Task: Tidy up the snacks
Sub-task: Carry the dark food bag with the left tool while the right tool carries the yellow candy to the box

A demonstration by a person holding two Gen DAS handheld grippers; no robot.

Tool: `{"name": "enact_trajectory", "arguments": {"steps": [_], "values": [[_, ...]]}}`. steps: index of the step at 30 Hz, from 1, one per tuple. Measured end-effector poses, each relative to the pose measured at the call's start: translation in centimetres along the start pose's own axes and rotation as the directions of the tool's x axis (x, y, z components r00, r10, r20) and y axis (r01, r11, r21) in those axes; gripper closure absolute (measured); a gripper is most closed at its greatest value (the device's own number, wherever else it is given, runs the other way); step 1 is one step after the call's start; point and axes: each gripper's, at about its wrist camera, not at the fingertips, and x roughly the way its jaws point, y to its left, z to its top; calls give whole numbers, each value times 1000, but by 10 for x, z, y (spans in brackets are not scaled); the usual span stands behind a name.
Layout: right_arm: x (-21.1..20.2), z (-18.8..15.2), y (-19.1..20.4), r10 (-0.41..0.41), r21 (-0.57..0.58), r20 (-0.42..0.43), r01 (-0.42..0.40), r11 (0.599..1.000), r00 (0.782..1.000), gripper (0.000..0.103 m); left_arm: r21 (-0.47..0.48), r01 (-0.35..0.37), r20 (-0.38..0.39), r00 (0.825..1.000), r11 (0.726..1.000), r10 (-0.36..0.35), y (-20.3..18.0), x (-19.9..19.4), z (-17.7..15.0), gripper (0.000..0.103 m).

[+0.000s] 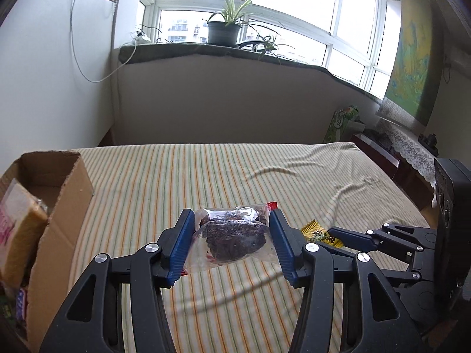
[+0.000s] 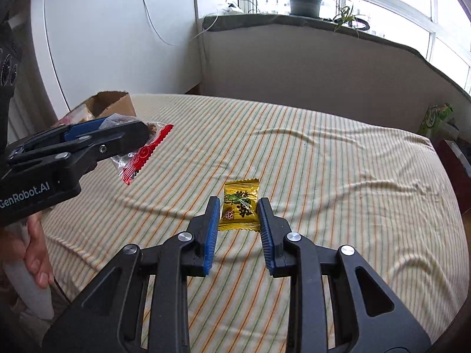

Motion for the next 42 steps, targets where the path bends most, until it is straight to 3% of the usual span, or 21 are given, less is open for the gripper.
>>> {"name": "enact_trajectory", "arguments": {"steps": [4, 8, 14, 23, 30, 37, 42], "values": [[-58, 21, 2, -35, 2, 121, 35, 999, 992, 76, 43, -2, 78, 997, 999, -2, -21, -46, 7, 51], [-119, 40, 8, -71, -11, 244, 76, 997, 967, 76, 85, -4, 189, 982, 996, -12, -40, -103, 21, 51], [-163, 40, 19, -103, -22, 311, 116, 993, 945, 76, 121, 6, 296, 954, 993, -42, -55, -161, 27, 51], [-161, 40, 31, -104, -37, 291, 120, 992, 951, 76, 121, 34, 318, 945, 992, -71, -56, -170, 21, 51], [-131, 50, 57, -66, -92, 243, 91, 992, 968, 76, 66, 39, 307, 950, 997, -58, -31, -164, 14, 51], [-85, 69, 110, 24, -186, 187, 12, 982, 982, 76, -41, -10, 286, 958, 999, 21, 25, -159, 0, 51], [-51, 83, 161, 126, -263, 147, -84, 961, 981, 76, -128, -86, 268, 956, 988, 118, 77, -163, -12, 51]]}}
